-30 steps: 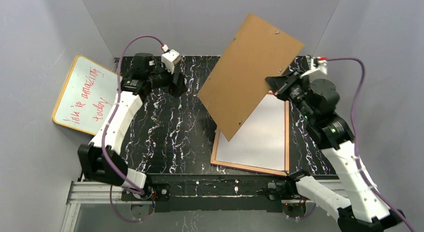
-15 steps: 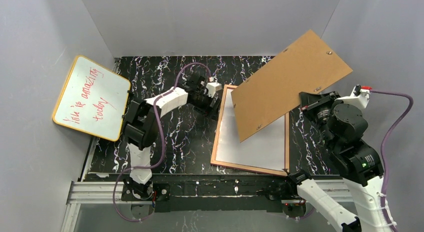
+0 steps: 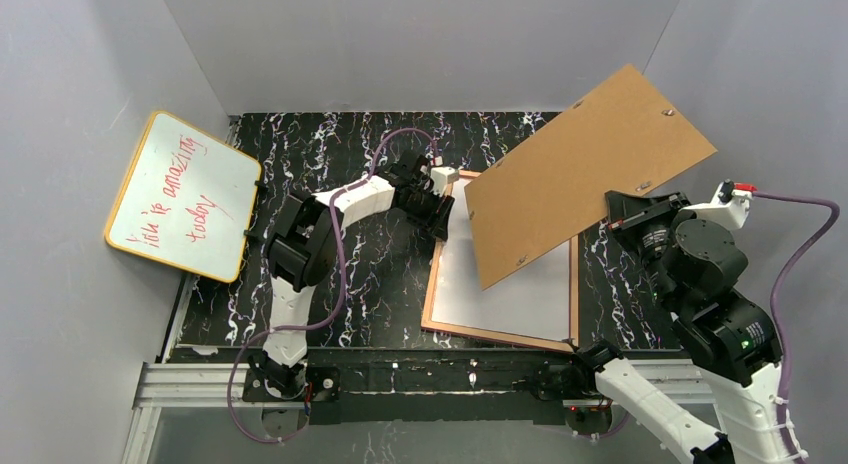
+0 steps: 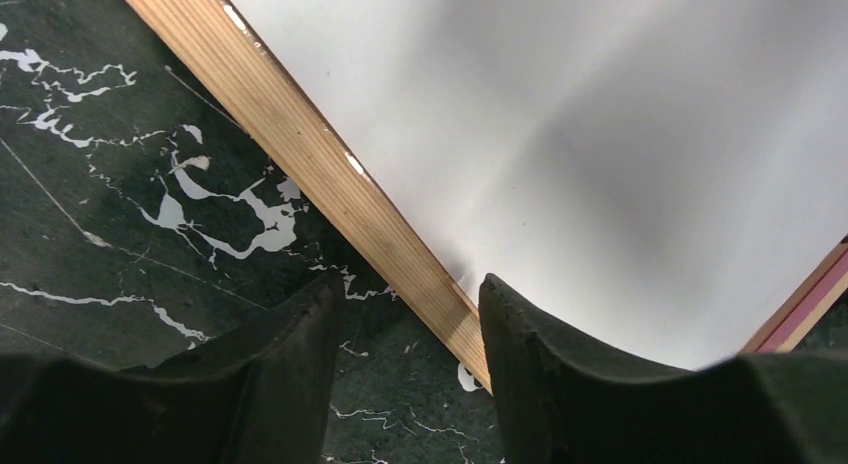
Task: Put the photo into the frame
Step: Move the photo frame to the center of the board.
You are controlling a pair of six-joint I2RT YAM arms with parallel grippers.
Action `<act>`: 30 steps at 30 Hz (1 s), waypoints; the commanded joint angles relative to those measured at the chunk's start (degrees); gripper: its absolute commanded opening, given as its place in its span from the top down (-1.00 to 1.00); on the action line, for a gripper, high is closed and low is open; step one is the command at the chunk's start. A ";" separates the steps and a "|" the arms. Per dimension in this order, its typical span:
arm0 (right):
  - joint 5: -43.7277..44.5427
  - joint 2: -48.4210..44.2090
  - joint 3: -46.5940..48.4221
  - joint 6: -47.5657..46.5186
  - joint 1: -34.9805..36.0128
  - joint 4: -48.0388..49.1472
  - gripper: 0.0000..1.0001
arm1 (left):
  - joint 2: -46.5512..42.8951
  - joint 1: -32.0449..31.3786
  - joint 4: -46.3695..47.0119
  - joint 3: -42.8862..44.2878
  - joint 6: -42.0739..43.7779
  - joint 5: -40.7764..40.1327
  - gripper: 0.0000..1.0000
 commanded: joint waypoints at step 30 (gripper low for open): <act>4.35 -5.96 -9.41 8.21 10.62 11.15 0.97 | -5.62 8.71 2.02 -2.47 4.07 -18.57 1.00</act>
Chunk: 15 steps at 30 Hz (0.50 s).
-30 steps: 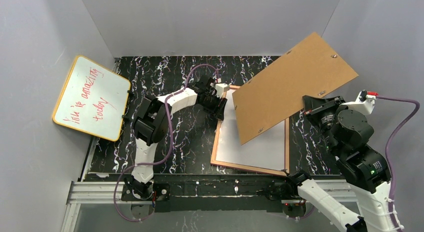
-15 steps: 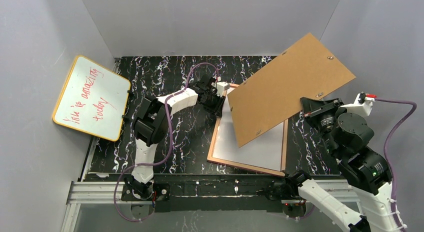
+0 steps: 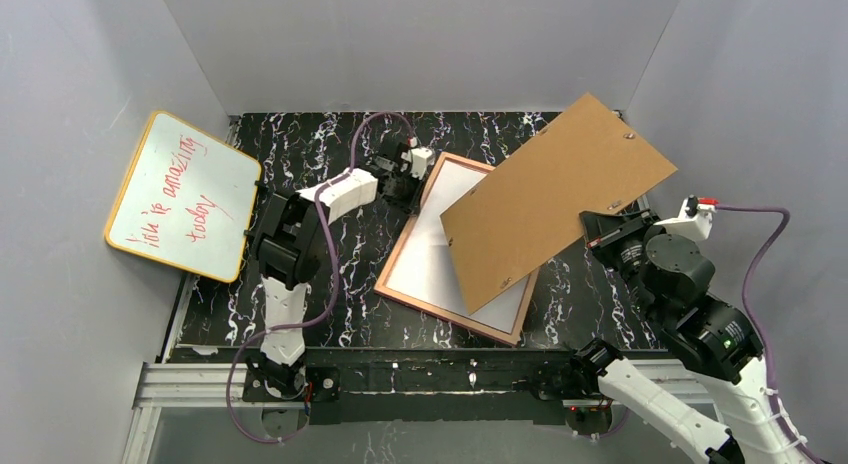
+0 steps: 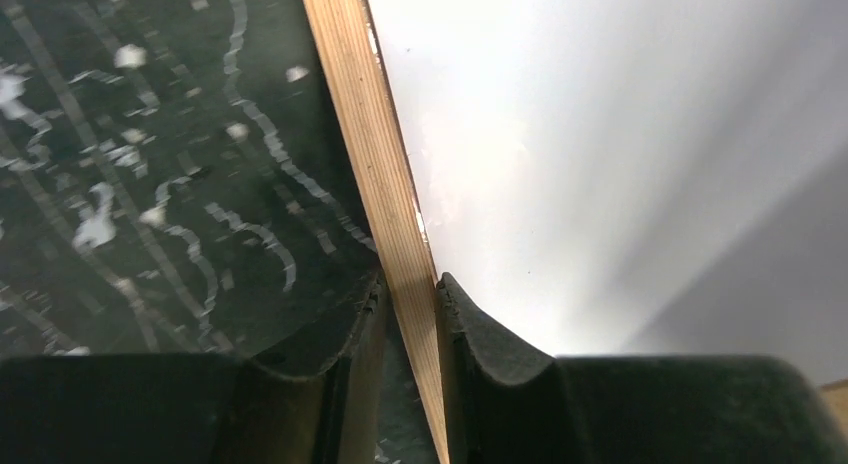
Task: Put the photo into the frame
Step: Move the photo frame to the center of the board.
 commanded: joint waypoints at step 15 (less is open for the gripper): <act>-2.75 9.79 -2.62 1.75 10.27 21.42 0.97 | -15.58 13.80 -4.82 -14.11 5.24 -0.18 1.00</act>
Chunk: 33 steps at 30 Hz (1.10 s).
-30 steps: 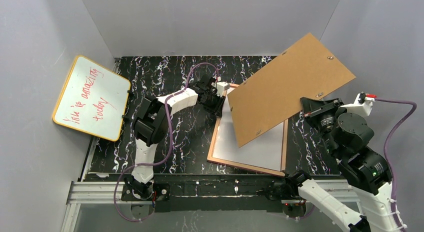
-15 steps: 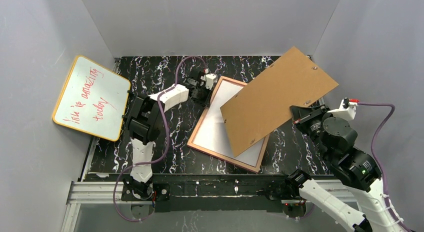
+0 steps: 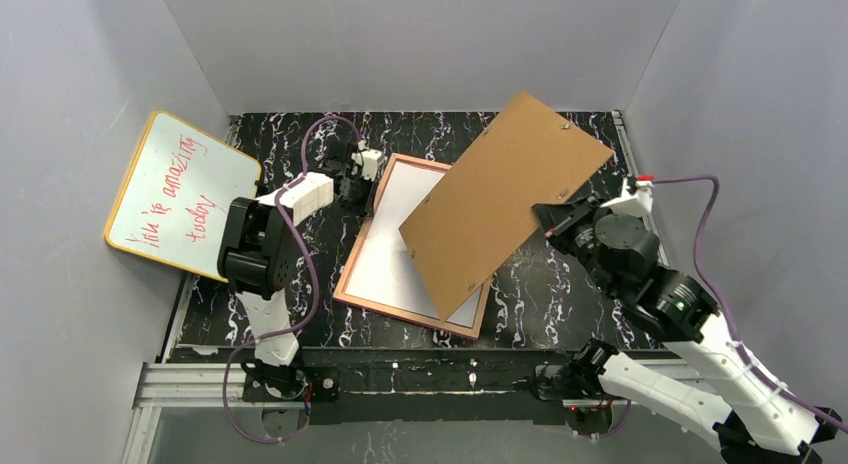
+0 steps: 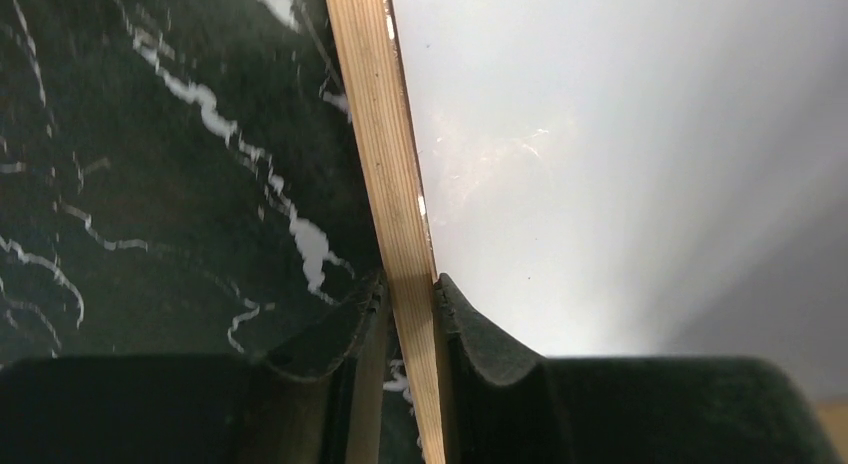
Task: Put the photo into the frame
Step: Move the photo frame to the center of the board, then place the photo frame item in the photo frame.
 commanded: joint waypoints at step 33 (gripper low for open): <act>-83.52 41.68 -4.45 4.02 -31.30 45.30 0.97 | -9.39 19.61 -17.47 0.86 15.04 13.34 0.35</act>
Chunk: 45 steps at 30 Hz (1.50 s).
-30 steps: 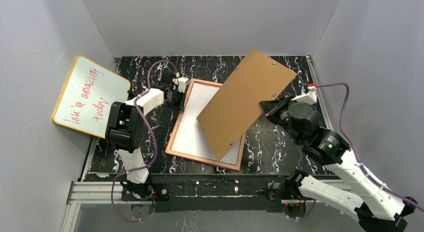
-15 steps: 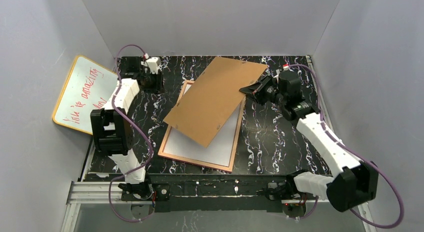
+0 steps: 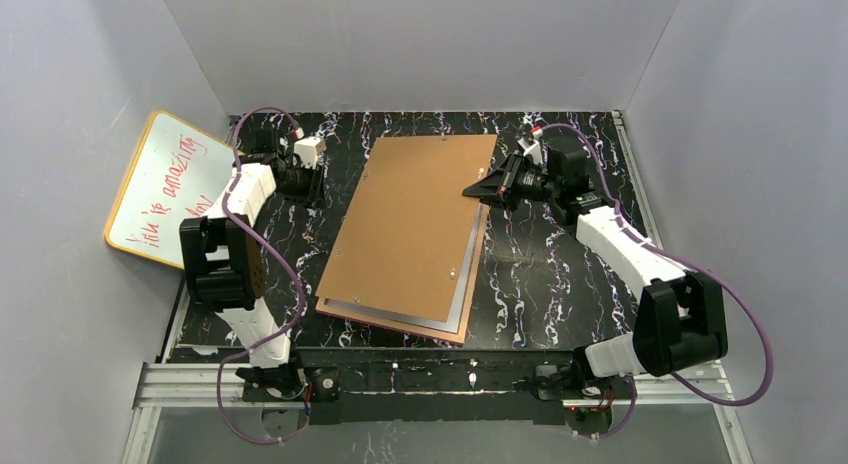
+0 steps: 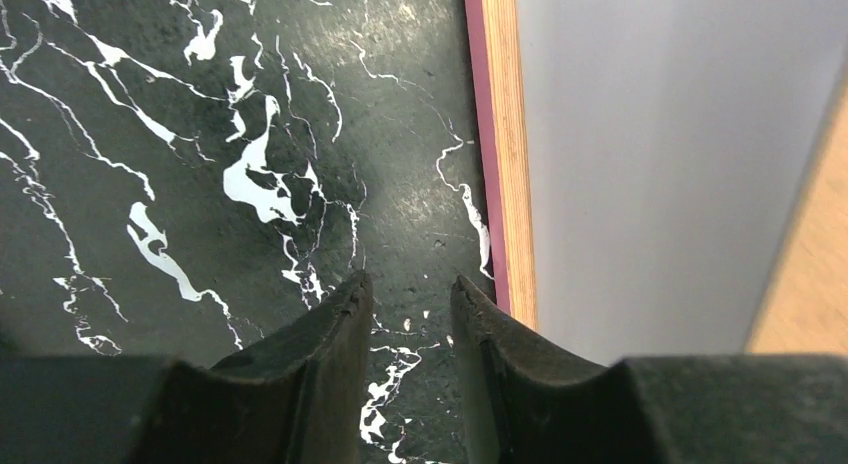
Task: Put the photo into the frame
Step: Place the photo frame item in the photo frame.
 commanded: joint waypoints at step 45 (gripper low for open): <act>-12.83 19.85 -11.53 2.57 -4.75 32.39 0.97 | 6.68 -6.70 -2.90 -8.11 9.65 -0.82 0.83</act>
